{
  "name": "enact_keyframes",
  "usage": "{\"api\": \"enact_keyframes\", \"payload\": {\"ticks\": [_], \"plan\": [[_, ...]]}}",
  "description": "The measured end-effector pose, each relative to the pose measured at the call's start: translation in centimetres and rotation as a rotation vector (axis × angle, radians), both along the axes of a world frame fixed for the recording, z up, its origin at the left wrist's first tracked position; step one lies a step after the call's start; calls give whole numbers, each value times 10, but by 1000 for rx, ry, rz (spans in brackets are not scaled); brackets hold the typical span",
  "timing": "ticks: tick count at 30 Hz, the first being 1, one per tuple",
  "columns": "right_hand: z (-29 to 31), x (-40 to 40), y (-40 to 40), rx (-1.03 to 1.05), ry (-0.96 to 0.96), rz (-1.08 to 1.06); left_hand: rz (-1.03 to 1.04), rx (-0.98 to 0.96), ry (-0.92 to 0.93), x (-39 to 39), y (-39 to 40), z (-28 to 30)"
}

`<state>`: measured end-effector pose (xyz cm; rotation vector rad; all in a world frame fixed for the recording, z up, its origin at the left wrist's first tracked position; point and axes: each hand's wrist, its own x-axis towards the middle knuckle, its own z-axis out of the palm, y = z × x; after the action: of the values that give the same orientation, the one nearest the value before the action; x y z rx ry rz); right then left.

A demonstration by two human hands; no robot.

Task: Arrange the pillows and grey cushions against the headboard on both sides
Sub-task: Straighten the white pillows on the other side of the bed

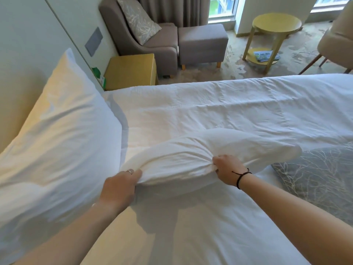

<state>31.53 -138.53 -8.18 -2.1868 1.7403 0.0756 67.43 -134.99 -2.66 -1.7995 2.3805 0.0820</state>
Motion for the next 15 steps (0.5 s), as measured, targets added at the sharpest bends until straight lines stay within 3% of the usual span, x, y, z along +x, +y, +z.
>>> {"api": "enact_keyframes", "payload": {"ticks": [4, 7, 9, 11, 15], "plan": [[56, 17, -1, -53, -158, -97, -70, -285, -95, 19, -68, 63], [97, 41, -4, -34, -266, -161, 49, -461, -122, 18, -121, 110], [113, 60, -5, 53, -294, -197, 127, -503, -41, 6, -139, 127], [114, 82, -1, 167, -287, -256, 181, -405, 91, -13, -137, 127], [71, 130, 31, 340, -232, -382, 361, 82, 407, -43, -70, 71]]}}
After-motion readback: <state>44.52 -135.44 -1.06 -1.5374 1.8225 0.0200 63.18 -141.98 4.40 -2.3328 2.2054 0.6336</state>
